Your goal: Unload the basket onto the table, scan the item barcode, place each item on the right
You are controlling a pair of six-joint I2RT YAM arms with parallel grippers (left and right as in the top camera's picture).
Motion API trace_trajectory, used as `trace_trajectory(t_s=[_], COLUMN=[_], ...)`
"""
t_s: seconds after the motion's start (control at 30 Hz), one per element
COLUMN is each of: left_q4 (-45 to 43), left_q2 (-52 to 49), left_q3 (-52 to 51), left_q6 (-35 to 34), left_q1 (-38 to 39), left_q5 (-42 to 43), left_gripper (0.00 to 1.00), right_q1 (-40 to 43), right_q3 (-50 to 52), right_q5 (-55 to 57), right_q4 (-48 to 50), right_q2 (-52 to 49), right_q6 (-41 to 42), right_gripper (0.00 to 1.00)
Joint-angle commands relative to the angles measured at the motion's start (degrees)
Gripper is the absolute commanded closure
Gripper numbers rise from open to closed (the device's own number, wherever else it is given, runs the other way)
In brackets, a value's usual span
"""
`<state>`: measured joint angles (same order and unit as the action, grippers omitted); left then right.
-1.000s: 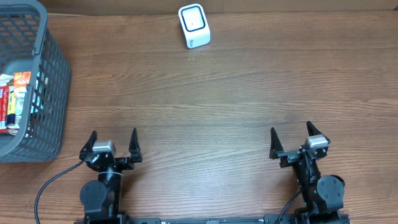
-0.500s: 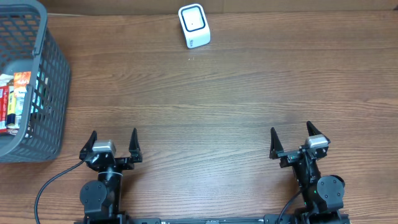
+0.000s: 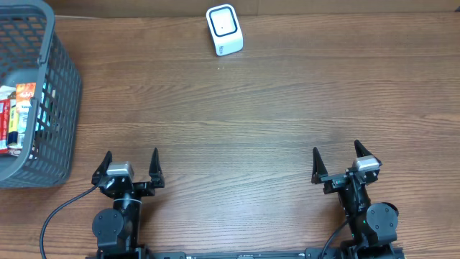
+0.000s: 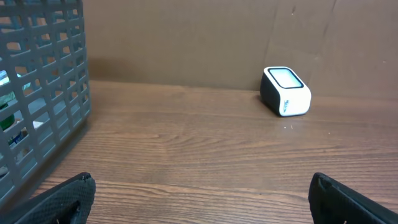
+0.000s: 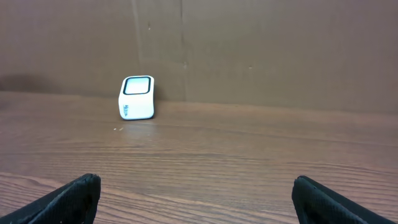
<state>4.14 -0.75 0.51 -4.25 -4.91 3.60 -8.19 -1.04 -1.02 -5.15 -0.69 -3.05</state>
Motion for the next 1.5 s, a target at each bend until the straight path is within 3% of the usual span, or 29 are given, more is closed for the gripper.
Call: trace_trajectory(t_s=[0.0, 1.47], left_q4=[0.2, -1.6], left_q2=[0.5, 0.5], left_q3=[-0.2, -0.2], left_q6=[0.9, 0.9], left_q1=[-0.1, -0.1], left_q5=[-1.0, -2.6], left_gripper=[0.00, 0.00], right_q1=[0.4, 0.4], right_q3=[0.6, 0.6], right_q5=[0.5, 0.5], right_q4=[0.3, 0.3], right_q2=[0.5, 0.5], right_q6=[-0.2, -0.2], right_gripper=[0.00, 0.00])
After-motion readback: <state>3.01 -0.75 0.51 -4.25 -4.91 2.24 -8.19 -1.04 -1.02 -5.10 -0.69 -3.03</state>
